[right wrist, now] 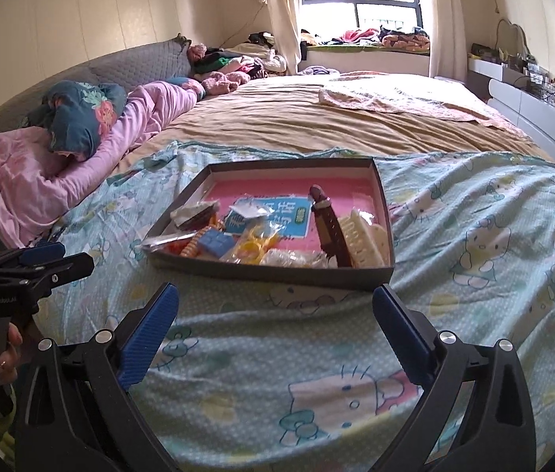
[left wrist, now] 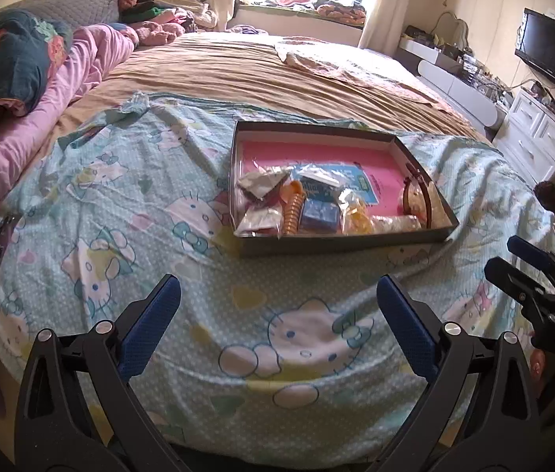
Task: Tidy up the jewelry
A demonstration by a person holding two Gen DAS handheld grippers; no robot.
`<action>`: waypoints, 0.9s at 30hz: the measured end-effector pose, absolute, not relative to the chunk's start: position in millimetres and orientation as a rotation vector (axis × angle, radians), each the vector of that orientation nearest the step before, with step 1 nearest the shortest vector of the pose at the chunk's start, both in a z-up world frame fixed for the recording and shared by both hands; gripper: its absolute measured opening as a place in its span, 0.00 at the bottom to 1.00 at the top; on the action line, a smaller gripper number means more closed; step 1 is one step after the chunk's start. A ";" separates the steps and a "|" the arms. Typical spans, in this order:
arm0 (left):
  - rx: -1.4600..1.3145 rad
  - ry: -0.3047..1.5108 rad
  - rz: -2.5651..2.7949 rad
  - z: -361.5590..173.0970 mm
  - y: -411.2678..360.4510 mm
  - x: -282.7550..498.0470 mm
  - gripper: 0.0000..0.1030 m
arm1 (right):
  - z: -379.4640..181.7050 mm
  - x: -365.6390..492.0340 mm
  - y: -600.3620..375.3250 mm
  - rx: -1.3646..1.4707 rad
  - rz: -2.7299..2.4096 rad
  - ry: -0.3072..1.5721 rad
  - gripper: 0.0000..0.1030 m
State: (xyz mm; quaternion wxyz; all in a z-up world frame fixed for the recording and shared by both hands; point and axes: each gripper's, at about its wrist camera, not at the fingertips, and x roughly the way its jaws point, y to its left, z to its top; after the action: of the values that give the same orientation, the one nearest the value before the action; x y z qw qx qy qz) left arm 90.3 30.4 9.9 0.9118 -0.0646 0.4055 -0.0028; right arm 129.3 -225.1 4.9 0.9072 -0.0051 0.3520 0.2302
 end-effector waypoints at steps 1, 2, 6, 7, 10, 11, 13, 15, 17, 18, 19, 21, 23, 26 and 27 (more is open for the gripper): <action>-0.132 0.837 -0.008 9.3 29.7 88.3 0.91 | 4.3 127.7 -224.5 -0.012 0.475 0.729 0.95; -0.132 0.837 -0.012 9.2 29.2 86.2 0.91 | 3.9 126.3 -224.2 -0.014 0.475 0.731 0.95; -0.130 0.832 -0.009 9.1 28.7 81.8 0.91 | 3.7 121.0 -223.3 -0.016 0.473 0.736 0.95; -0.131 0.829 -0.010 9.1 28.6 80.6 0.91 | 4.0 120.4 -223.7 -0.015 0.469 0.735 0.95; -0.129 0.827 -0.011 9.6 27.9 77.6 0.91 | 4.4 119.0 -223.9 -0.014 0.467 0.735 0.95; -0.126 0.826 -0.007 9.5 27.8 76.6 0.91 | 4.4 118.8 -223.7 -0.016 0.466 0.734 0.95; -0.124 0.820 -0.008 10.4 27.7 75.2 0.91 | 4.4 118.1 -223.8 -0.016 0.464 0.734 0.95; -0.121 0.815 -0.004 11.3 27.8 74.1 0.91 | 4.5 117.5 -224.2 -0.014 0.461 0.733 0.95; -0.119 0.815 -0.004 11.7 27.5 73.9 0.91 | 5.0 117.1 -225.8 -0.011 0.460 0.733 0.95; -0.118 0.815 -0.002 11.8 27.4 73.8 0.91 | 5.1 117.5 -225.9 -0.012 0.460 0.733 0.95; -0.119 0.813 -0.001 12.3 27.4 73.6 0.91 | 5.1 117.5 -225.9 -0.013 0.459 0.733 0.95; -0.121 0.809 -0.005 13.3 27.2 73.2 0.91 | 5.0 117.7 -225.7 -0.012 0.462 0.734 0.95; -0.122 0.807 -0.008 14.2 26.3 72.6 0.91 | 4.8 117.5 -225.8 -0.016 0.460 0.733 0.95; -0.118 0.800 -0.013 15.8 25.0 72.3 0.91 | 6.1 117.4 -227.5 -0.010 0.461 0.736 0.95; -0.119 0.799 -0.012 16.2 24.9 72.0 0.91 | 5.6 117.8 -226.8 -0.013 0.461 0.735 0.95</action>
State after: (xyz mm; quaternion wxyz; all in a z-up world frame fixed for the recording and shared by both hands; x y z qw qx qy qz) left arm 72.0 24.9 16.2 0.9196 -0.0581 0.3885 -0.0059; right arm 117.8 -226.8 5.6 0.9073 -0.0063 0.3562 0.2232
